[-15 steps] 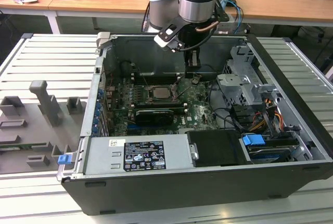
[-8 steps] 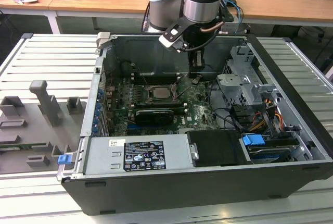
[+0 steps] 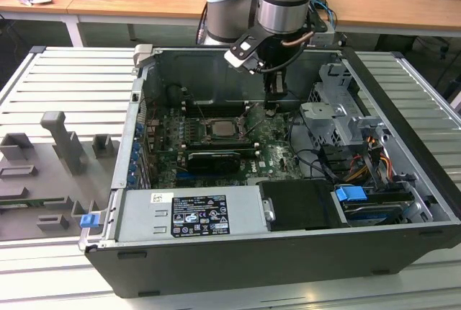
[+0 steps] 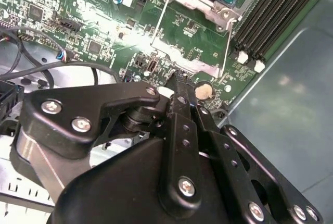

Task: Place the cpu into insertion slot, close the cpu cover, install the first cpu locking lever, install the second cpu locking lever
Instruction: 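Close the cpu cover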

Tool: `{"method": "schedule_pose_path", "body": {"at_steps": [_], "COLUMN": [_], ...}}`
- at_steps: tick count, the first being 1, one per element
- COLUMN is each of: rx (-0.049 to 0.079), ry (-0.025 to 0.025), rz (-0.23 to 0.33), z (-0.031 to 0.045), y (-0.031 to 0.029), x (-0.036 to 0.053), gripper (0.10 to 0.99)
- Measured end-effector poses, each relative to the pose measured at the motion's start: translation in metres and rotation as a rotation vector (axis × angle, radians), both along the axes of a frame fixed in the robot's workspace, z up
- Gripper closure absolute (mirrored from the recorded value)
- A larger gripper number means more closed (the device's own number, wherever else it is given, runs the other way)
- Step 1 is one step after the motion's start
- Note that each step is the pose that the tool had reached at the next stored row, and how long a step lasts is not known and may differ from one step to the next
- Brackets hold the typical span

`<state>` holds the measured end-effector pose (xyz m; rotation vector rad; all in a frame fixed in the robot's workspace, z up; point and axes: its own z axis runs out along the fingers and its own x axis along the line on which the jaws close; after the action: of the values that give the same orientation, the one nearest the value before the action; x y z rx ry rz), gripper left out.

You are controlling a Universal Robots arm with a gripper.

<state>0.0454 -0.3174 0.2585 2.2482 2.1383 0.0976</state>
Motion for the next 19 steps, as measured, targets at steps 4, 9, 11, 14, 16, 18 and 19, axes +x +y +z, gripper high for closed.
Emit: {"method": "schedule_pose_path", "body": {"at_steps": [4,9,11,14,16,18,19], "rx": [0.0,0.0,0.0,0.0,0.0,0.0,0.0], "ry": [0.0001,0.0001,0.0,0.0001,0.0001,0.0001,0.0001], "rz": [0.0,0.0,0.0,0.0,0.0,0.0,0.0], "z": [-0.0075,-0.0077,-0.0077,-0.0077,-0.0078,-0.0078,-0.0078], "y": [0.0,0.0001,0.0001,0.0001,0.0001,0.0001,0.0001], "x": [-0.0088,-0.0167,-0.0186,-0.0191,-0.0195,-0.02,-0.0205], "gripper": [0.98,0.98,0.98,0.98,0.98,0.98,0.98]}}
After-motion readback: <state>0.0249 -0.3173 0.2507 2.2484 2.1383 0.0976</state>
